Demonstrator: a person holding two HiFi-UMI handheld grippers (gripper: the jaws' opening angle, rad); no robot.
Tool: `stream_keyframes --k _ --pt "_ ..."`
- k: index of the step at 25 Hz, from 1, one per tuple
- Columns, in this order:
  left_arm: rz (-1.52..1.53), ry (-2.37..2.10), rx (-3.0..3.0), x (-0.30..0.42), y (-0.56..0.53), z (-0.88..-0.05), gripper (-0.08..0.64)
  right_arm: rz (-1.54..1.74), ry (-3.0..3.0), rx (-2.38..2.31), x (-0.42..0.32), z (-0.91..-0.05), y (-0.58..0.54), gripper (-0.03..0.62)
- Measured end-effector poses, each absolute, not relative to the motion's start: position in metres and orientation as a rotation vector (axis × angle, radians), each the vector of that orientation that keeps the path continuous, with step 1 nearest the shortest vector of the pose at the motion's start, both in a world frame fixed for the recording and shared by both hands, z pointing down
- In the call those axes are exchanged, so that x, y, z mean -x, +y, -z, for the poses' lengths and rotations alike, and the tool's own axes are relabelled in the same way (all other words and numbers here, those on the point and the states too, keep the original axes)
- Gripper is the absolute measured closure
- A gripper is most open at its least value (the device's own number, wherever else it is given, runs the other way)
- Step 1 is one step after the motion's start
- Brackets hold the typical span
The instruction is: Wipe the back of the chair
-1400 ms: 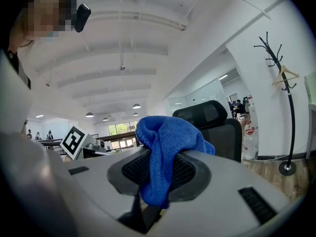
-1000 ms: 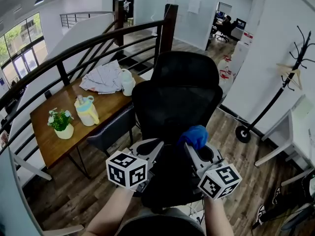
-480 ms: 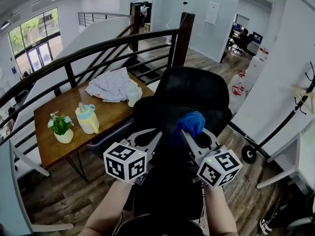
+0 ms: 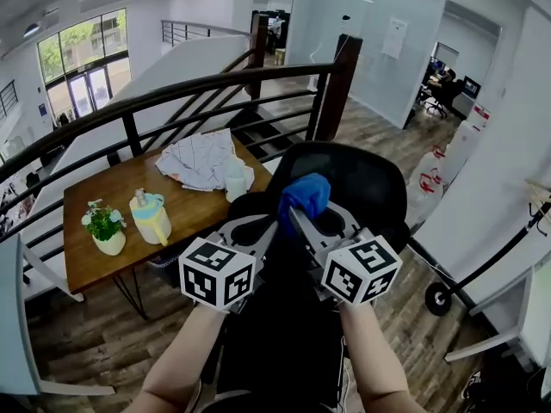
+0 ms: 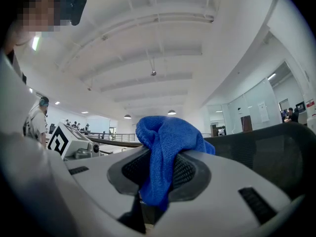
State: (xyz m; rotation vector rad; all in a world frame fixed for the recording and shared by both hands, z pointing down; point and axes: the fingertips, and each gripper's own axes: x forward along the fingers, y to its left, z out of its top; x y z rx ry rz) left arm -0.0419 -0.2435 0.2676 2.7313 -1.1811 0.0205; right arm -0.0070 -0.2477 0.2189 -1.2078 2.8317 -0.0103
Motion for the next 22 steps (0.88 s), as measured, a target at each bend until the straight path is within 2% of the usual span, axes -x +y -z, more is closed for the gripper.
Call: stream_keyframes --k 11,22 --pt "-0.086 -1.34 -2.675 0.054 -0.28 -0.27 0.518 0.021 2.991 1.093 0.022 -0.237 -0.304 0.489" --pt "-0.094 -1.301 -2.63 0.028 -0.288 -0.288 0.518 0.097 2.993 1.211 -0.002 -0.252 -0.341 0.489"
